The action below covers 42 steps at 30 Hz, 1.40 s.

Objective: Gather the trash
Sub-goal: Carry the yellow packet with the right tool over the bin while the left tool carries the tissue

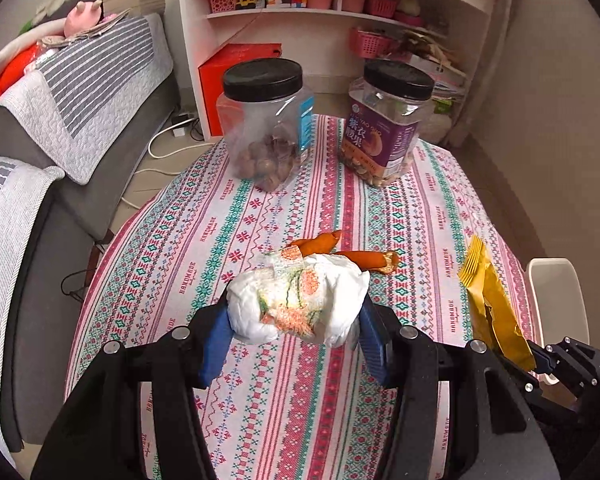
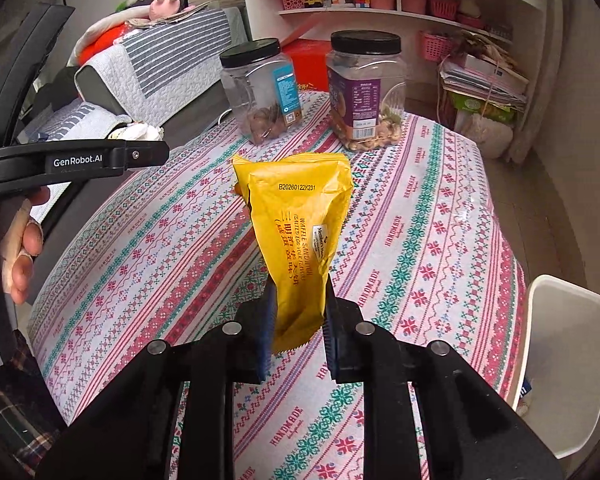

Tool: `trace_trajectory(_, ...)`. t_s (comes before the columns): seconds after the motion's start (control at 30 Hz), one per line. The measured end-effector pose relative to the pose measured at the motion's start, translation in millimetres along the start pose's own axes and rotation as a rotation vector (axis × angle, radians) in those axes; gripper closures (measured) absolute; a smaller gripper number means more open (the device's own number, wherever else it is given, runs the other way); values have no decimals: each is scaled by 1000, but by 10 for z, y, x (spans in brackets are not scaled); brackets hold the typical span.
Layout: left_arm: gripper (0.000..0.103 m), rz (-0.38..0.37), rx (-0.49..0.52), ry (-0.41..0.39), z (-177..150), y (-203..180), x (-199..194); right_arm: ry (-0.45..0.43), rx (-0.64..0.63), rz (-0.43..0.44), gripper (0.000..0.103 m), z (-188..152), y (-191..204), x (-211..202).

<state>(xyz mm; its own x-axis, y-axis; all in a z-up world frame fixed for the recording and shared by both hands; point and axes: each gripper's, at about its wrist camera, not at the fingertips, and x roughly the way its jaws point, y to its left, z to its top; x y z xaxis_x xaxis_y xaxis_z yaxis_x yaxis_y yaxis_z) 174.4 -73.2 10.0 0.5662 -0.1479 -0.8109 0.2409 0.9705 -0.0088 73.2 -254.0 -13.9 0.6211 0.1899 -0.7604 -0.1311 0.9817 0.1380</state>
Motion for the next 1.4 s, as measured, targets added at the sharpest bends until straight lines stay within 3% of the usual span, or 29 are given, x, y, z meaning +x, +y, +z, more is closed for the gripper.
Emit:
trace_trajectory(0.93, 49, -129, 176, -37, -67, -1265, -82, -94, 198, -230, 83, -352, -1251, -788)
trace_trajectory(1.4, 49, -182, 252, -51, -115, -1826, -157, -111, 364, -360, 83, -605, -2001, -1040)
